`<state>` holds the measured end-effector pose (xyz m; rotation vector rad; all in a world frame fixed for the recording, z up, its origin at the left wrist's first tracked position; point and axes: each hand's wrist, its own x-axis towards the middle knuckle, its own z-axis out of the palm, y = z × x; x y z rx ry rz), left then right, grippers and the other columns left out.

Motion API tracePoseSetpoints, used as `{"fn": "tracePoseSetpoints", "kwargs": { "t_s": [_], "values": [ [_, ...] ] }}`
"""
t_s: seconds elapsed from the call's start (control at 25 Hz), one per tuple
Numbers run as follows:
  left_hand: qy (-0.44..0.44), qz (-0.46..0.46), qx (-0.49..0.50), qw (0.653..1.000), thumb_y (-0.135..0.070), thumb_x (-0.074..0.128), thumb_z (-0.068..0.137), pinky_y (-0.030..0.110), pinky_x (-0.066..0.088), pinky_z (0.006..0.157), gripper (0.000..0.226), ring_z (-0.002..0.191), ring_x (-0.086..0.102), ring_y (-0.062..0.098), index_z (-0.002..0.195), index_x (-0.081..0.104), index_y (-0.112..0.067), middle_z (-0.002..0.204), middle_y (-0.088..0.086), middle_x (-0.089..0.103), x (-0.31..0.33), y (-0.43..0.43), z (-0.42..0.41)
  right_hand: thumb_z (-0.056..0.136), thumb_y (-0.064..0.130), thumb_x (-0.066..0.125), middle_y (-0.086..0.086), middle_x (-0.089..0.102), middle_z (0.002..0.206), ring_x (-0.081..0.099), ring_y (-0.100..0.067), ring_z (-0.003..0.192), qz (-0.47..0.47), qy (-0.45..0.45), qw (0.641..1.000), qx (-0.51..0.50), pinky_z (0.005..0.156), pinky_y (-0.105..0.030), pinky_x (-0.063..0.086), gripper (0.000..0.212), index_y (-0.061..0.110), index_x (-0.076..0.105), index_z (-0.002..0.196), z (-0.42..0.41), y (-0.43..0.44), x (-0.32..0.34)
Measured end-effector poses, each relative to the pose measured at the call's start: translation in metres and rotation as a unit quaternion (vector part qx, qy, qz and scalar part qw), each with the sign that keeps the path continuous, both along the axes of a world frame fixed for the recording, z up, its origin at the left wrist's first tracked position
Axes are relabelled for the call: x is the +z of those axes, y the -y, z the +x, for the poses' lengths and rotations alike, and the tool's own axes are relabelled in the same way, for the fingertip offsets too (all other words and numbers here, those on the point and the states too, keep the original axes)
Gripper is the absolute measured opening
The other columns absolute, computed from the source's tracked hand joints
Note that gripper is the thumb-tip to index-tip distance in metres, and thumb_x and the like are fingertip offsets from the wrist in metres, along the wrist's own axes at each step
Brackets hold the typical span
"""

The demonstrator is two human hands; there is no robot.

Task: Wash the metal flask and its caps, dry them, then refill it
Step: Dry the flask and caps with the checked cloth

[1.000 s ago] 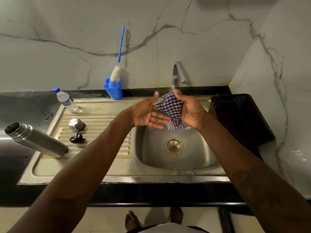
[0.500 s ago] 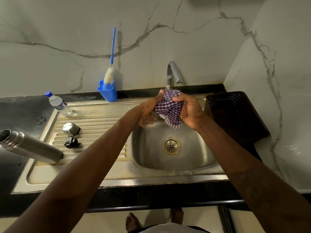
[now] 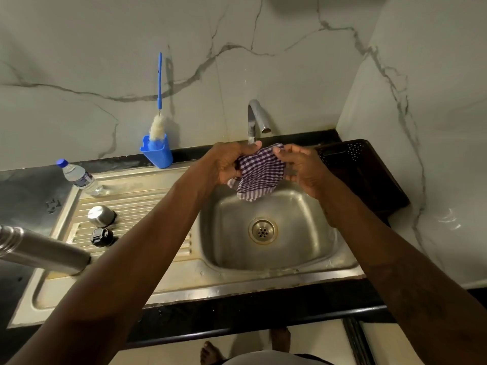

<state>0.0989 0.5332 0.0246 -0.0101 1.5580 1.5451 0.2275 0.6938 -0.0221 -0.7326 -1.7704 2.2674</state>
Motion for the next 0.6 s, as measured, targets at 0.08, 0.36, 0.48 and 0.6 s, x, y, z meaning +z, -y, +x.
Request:
{"fn": "tracePoseSetpoints", "kwargs": {
  "t_s": [0.08,0.36,0.48,0.6],
  "values": [
    [0.003,0.02,-0.057,0.998,0.004,0.082,0.072,0.045,0.061,0.095,0.055,0.113,0.07,0.033,0.125,0.066,0.008,0.12,0.019,0.072,0.012,-0.003,0.001,0.094,0.036,0.071,-0.007,0.074,0.117,0.069,-0.028,0.112,-0.029,0.014,0.999,0.005,0.09,-0.042,0.06,0.039,0.01,0.066,0.122,0.004,-0.002,0.004],
    [-0.134,-0.061,-0.149,0.978,0.014,0.078,0.08,0.048,0.06,0.099,0.042,0.117,0.068,0.034,0.12,0.072,0.004,0.121,0.019,0.073,0.029,-0.018,0.005,0.09,0.029,0.075,-0.015,0.07,0.128,0.068,-0.031,0.119,-0.116,0.045,0.988,0.093,0.098,-0.045,0.057,0.052,0.007,0.06,0.135,0.01,-0.018,0.01],
    [-0.287,-0.185,-0.147,0.928,-0.007,0.096,0.067,0.045,0.062,0.094,0.049,0.107,0.073,0.029,0.111,0.075,-0.002,0.109,0.01,0.077,0.026,-0.029,0.006,0.079,0.009,0.08,-0.014,0.067,0.13,0.067,-0.029,0.12,-0.109,-0.005,0.993,0.05,0.091,-0.039,0.058,0.063,0.011,0.057,0.138,0.012,-0.027,0.012],
    [-0.468,-0.284,-0.116,0.829,-0.032,0.101,0.06,0.041,0.057,0.1,0.074,0.107,0.071,0.022,0.124,0.072,-0.008,0.117,0.003,0.074,0.025,-0.035,0.011,0.075,0.002,0.081,-0.014,0.069,0.126,0.066,-0.028,0.12,-0.032,-0.003,0.998,0.061,0.092,-0.035,0.058,0.058,0.005,0.064,0.131,0.02,-0.038,0.019]
  ]
}}
